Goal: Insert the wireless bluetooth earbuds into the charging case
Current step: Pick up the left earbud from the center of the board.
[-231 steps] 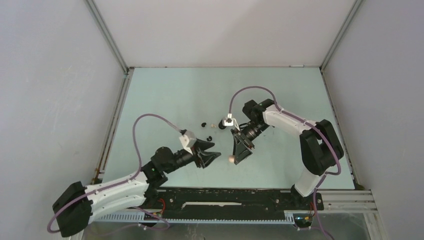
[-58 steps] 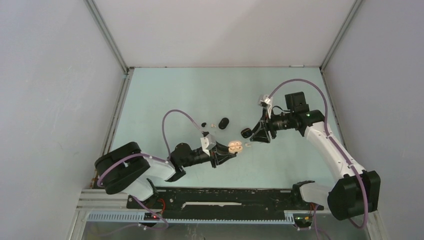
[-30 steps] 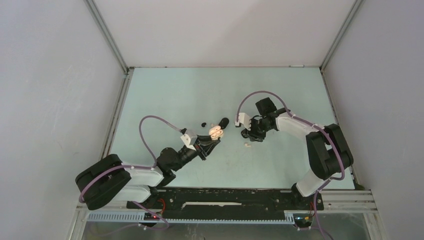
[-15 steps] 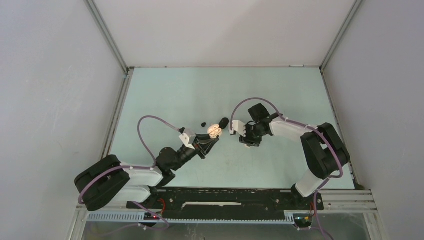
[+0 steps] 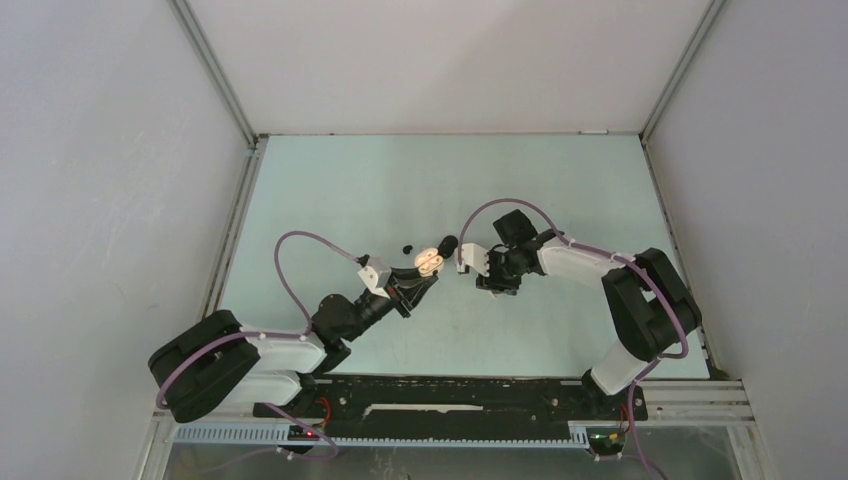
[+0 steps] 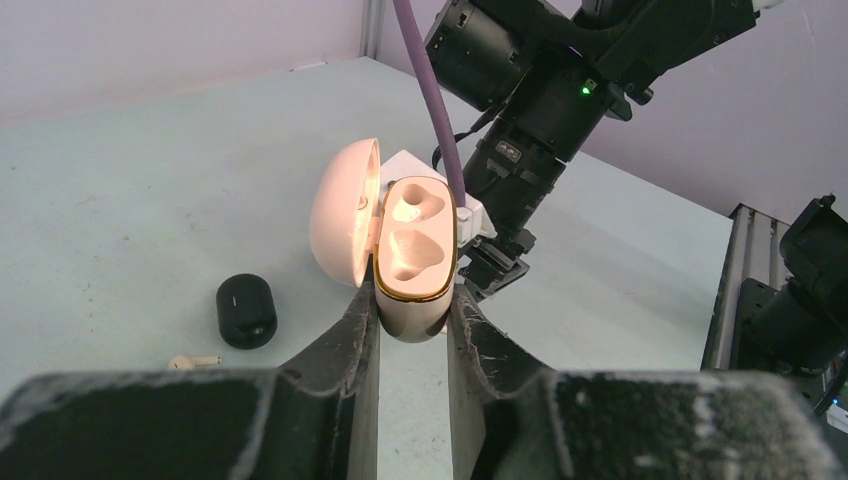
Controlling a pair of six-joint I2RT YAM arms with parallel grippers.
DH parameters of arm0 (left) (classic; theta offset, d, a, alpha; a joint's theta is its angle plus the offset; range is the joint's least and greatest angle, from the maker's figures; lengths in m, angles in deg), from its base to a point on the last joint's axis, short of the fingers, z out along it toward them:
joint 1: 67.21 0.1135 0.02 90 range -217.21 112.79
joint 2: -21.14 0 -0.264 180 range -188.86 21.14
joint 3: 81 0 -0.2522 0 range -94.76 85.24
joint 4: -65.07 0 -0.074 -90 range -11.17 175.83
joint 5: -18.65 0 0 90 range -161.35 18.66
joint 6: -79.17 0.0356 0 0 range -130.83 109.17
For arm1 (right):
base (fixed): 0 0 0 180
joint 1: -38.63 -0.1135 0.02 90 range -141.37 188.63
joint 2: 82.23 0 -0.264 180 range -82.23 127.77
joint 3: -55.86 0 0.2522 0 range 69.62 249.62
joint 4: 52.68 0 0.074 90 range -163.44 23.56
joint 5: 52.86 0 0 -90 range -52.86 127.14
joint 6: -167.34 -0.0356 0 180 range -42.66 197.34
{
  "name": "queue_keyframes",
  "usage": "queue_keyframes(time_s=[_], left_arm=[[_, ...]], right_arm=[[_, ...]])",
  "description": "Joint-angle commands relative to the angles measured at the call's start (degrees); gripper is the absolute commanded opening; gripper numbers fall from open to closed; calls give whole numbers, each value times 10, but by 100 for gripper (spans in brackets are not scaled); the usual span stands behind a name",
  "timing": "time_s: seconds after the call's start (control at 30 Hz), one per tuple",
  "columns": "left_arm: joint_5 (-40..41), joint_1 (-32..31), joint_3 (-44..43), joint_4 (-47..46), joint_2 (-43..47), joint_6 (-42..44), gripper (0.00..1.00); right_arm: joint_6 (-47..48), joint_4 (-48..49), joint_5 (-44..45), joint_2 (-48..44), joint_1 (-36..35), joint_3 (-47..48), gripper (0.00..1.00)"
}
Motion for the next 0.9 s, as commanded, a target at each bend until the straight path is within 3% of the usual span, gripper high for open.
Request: queue_keyframes(time_s=[0.0, 0.37, 0.67, 0.87], left_arm=[[4, 2, 4, -10, 12, 10, 0], [1, 2, 2, -5, 13, 10, 0], [1, 2, 1, 1, 15, 10, 0], [0, 2, 0, 5, 17, 10, 0]], right_arm=[[4, -14, -24, 8, -5, -3, 46], [21, -64, -41, 42, -5, 26, 46], [10, -68, -47, 52, -3, 31, 39], [0, -68, -42, 53, -1, 31, 39]])
